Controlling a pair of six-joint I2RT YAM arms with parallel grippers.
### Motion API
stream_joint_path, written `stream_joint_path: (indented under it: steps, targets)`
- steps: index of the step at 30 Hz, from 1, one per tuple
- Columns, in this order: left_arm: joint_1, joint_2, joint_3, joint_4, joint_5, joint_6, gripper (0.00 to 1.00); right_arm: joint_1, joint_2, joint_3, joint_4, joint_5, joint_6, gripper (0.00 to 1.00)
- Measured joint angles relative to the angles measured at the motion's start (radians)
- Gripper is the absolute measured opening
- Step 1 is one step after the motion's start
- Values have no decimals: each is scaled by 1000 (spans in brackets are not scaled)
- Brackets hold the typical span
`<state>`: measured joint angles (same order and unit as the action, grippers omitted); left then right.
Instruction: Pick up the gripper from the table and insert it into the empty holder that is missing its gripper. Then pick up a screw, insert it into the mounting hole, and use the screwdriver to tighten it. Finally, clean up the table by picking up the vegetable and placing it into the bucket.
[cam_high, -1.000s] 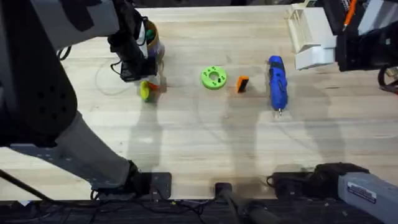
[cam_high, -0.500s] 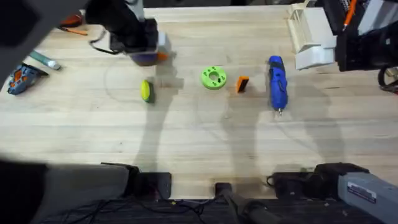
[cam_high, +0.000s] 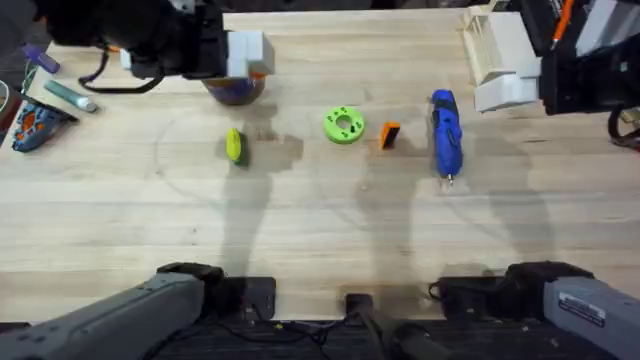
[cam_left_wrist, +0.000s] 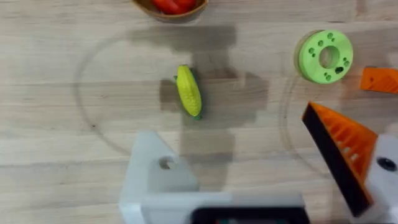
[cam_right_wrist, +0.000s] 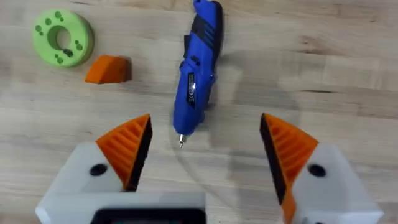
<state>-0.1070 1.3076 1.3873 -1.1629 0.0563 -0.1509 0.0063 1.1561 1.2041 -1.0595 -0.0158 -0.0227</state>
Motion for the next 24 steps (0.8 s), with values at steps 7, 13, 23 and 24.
stream_joint_path:
  steps: [7, 13, 23, 24]
  targets:
    - [0, -178, -130, 37, -52, 0, 985, 0, 0, 0, 0, 0, 0, 992]
    - [0, -294, -185, 73, -53, 0, 986, 0, 0, 0, 0, 0, 0, 992]
    - [0, -324, -189, 175, -53, 0, 985, 0, 0, 0, 0, 0, 0, 992]
    - [0, -324, -189, 176, -53, 0, 986, 0, 0, 0, 0, 0, 0, 992]
